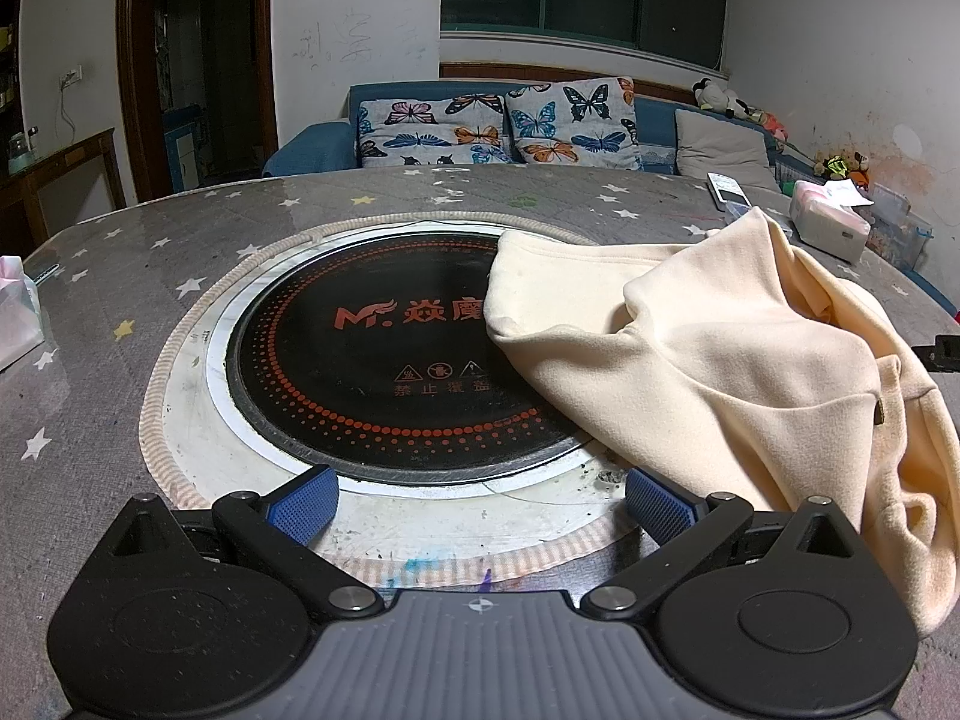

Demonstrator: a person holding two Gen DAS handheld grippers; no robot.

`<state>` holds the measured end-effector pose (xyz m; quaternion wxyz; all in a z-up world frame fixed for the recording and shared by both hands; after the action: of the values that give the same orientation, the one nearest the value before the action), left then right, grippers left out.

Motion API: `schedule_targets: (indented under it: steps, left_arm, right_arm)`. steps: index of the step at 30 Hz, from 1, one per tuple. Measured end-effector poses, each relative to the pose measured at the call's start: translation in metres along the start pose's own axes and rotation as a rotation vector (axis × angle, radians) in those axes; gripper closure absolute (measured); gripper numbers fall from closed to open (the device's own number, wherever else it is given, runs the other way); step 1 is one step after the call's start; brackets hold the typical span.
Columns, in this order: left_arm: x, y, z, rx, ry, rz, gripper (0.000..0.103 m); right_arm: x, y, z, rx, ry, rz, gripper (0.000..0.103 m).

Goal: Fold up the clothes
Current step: 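Move both grippers toward the crumpled cream sweatshirt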

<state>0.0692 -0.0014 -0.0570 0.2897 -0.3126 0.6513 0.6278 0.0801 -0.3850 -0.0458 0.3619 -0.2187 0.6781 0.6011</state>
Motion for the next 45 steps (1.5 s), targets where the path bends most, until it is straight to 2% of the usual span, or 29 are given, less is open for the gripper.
schedule_targets:
  steps: [8, 12, 19, 25, 45]
  left_arm:
    - [0.0, 0.001, 0.0, 0.0, -0.001, 0.001, 0.0]
    - [0.0, 0.0, -0.003, 0.0, -0.002, 0.002, 0.0]
    - [-0.001, 0.0, -0.001, -0.006, -0.007, 0.011, 0.0]
    - [0.001, 0.004, -0.004, -0.033, 0.008, 0.038, 0.0]
    - [0.018, 0.049, -0.038, 0.02, 0.014, 0.078, 0.0]
  right_arm:
    - [0.009, 0.024, 0.013, -0.035, 0.08, -0.043, 0.0]
    - [0.016, 0.039, 0.018, -0.097, 0.1, -0.029, 0.0]
    - [0.023, 0.073, 0.036, -0.156, 0.153, -0.053, 0.0]
    - [0.031, 0.085, 0.047, -0.189, 0.187, -0.032, 0.0]
    - [0.061, 0.119, 0.067, -0.263, 0.211, -0.018, 0.0]
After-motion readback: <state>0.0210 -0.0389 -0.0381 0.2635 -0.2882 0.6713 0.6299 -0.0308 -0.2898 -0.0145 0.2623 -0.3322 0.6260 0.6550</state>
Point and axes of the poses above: each gripper's, at about its wrist camera, not at the fingertips, and y roughly against the way its jaws point, z to its left, x to its underside, the point moved 9 cm from there along -y, roughly the way its jaws point, and after that the axes turned 2 degrees about y, right-handed, at the moved point
